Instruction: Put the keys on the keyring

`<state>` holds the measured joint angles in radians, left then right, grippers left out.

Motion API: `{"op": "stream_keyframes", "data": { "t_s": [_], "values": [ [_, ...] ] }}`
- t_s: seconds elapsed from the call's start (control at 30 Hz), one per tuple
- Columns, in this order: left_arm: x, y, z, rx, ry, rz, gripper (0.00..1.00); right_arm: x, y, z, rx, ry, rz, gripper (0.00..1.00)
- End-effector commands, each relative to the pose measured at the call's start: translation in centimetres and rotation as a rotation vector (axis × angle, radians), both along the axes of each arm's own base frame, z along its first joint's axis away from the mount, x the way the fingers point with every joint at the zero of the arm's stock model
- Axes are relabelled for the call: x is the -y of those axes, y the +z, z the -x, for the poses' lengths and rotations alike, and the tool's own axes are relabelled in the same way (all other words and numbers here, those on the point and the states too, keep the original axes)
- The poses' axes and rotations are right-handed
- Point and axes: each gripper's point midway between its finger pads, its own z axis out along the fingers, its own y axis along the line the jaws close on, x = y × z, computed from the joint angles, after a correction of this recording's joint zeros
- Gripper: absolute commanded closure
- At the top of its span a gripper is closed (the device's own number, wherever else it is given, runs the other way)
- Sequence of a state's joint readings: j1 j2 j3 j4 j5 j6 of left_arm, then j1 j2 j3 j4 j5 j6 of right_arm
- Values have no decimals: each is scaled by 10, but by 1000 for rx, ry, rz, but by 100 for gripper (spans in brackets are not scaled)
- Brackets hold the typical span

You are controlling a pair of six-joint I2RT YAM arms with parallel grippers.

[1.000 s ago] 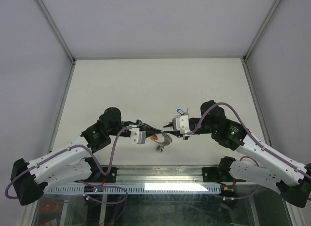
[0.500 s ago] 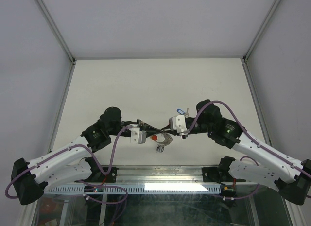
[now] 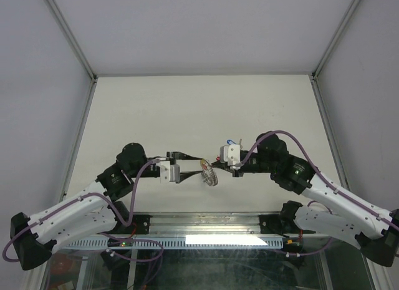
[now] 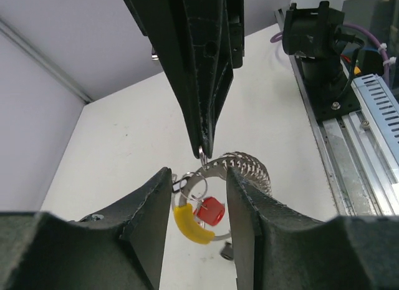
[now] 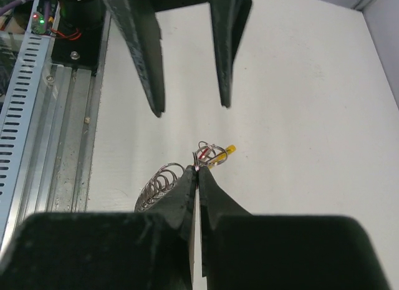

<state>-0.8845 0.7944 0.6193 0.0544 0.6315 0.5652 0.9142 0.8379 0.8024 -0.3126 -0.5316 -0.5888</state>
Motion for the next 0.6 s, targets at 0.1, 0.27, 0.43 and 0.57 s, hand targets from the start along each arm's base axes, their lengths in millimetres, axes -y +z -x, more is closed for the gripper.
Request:
{"op": "stream_keyframes", "data": {
  "t_s": [0.1, 0.27, 0.43, 0.57],
  "values": [
    [-18, 5, -23, -219, 246, 136, 63, -2, 8, -23, -225, -254, -83, 100],
    [-24, 1, -42, -389, 392, 181, 63, -3, 6, -37, -359, -396, -88, 100],
    [-28, -7, -59, -563, 514, 258, 64, -8, 6, -32, -356, -355, -139, 100],
    [-26, -19, -70, -667, 585, 259, 63, -8, 10, -35, -269, -328, -209, 100]
  ]
}}
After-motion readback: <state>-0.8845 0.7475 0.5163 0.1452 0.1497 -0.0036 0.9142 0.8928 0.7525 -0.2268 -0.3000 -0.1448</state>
